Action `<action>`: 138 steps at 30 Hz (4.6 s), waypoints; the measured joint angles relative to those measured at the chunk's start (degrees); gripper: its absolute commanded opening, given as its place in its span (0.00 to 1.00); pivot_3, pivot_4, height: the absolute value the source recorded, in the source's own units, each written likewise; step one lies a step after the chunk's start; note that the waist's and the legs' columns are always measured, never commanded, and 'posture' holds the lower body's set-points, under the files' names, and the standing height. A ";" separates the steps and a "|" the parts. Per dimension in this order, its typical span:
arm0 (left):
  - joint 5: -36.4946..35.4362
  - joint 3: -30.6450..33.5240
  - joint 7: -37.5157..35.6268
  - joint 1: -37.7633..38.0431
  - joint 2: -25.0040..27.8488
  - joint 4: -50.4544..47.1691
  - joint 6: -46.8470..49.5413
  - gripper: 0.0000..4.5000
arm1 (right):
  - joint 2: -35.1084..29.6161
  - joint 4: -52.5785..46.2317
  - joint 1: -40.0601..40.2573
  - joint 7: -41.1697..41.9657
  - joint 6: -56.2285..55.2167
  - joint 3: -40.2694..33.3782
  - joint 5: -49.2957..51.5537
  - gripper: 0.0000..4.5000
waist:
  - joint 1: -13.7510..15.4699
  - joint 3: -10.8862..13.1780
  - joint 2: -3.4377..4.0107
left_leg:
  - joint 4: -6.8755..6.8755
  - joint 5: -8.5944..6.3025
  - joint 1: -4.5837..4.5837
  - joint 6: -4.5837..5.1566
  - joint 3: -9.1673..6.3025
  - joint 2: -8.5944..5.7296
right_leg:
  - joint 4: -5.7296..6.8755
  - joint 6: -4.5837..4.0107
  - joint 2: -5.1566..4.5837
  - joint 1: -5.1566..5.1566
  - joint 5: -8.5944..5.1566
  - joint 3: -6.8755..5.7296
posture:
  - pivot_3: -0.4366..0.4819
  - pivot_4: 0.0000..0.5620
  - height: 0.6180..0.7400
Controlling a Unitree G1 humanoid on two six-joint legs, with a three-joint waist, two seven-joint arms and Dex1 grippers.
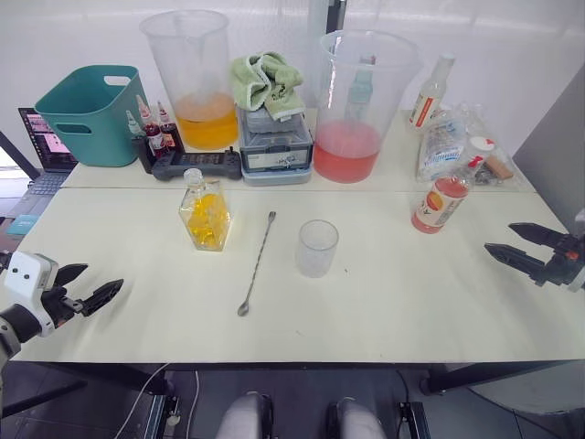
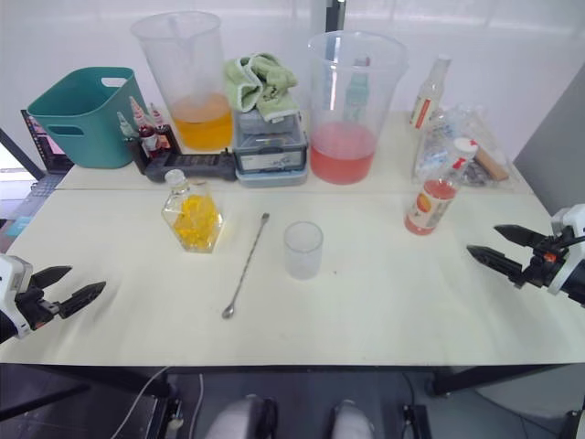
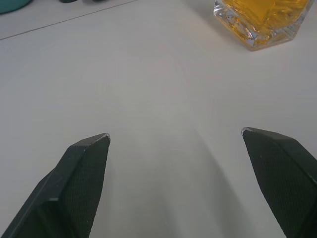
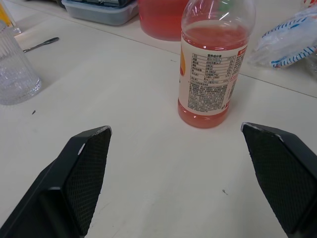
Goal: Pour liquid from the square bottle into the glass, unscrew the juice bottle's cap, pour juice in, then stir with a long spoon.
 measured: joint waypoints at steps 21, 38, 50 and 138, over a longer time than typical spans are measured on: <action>-4.03 -5.99 33.73 7.55 -30.57 -42.75 9.24 1.00 | 3.37 -38.79 -11.98 4.99 31.15 15.47 17.44 0.99 | 1.73 0.00 -0.13 | 0.36 -0.23 -0.13 0.35 0.04 -0.10 | -0.30 0.32 -0.28 0.11 0.30 0.06 | 0.48 0.27 0.99; 9.12 -21.86 44.88 -8.92 -38.76 -30.96 6.05 1.00 | 1.95 -44.79 -12.35 3.01 32.70 15.10 19.29 0.99 | 2.11 -0.01 -0.15 | 0.97 -0.50 -0.60 0.83 0.12 -0.10 | -0.46 0.62 -0.01 0.05 0.53 0.05 | 0.48 0.27 0.99; 11.92 -22.95 43.86 -19.09 -38.87 -18.76 1.87 1.00 | -0.23 -48.03 -7.00 0.33 32.53 11.11 19.83 0.99 | 2.03 0.00 -0.17 | 0.98 -0.50 -0.59 0.83 0.17 -0.11 | -0.46 0.67 -0.01 0.04 0.57 0.06 | 0.48 0.27 0.99; 2.56 -45.17 -14.41 -30.11 -23.92 -17.64 1.47 0.99 | -3.90 -62.18 5.59 -13.74 37.70 -1.18 31.45 1.00 | 1.75 0.15 -0.33 | 1.51 -0.67 -1.01 1.14 0.17 -0.07 | -0.89 0.91 0.31 0.04 0.86 0.15 | 0.48 0.27 0.99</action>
